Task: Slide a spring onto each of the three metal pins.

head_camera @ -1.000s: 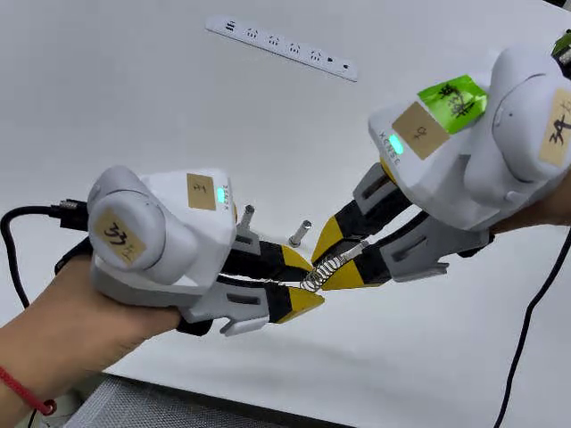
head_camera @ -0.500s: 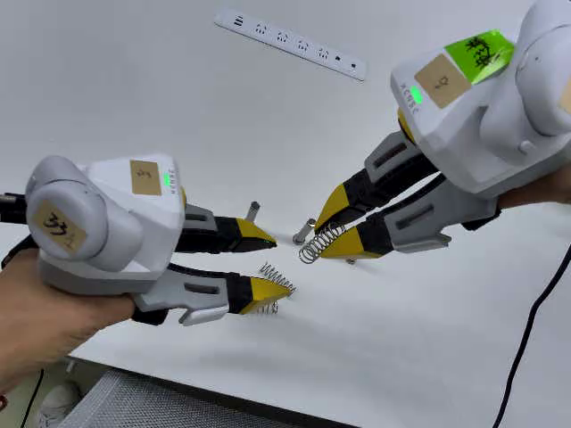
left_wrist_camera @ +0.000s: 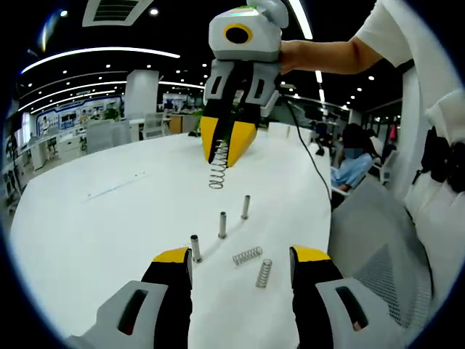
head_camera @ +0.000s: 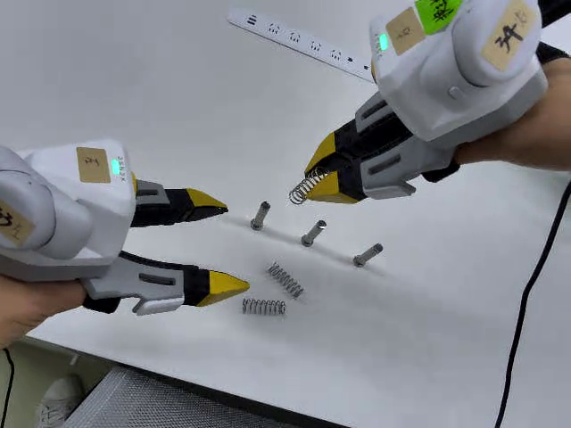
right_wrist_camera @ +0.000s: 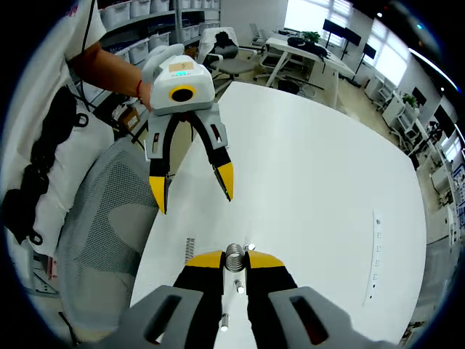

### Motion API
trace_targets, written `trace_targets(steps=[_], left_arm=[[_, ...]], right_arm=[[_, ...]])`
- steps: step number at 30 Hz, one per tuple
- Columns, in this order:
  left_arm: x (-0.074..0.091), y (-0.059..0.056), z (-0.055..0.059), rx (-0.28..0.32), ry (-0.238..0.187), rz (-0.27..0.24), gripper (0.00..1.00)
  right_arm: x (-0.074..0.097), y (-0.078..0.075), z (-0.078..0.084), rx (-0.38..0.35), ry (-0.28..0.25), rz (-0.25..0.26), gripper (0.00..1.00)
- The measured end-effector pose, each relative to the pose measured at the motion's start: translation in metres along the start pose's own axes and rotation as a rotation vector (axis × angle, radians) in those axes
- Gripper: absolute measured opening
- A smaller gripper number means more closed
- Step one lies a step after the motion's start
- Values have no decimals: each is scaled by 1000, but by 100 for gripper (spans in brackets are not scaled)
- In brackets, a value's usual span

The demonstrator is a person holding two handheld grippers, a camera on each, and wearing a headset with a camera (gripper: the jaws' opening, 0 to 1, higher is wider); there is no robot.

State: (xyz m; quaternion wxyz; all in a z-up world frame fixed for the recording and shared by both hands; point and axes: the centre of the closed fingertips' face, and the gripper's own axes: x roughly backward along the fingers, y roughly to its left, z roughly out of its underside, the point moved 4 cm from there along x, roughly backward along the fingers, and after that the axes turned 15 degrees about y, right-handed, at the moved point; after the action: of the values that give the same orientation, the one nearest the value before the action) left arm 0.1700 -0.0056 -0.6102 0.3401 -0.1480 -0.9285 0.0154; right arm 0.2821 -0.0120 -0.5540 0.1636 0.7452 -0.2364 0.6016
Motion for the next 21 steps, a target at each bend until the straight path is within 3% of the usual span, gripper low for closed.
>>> trace_targets(steps=[9, 21], left_arm=[[1, 9, 9, 18, 10, -20, 60], [-1, 11, 14, 43, 1, -24, 68]], right_arm=[[-29, -18, 3, -21, 45, 8, 12], [-63, -22, -2, -13, 92, -19, 12]])
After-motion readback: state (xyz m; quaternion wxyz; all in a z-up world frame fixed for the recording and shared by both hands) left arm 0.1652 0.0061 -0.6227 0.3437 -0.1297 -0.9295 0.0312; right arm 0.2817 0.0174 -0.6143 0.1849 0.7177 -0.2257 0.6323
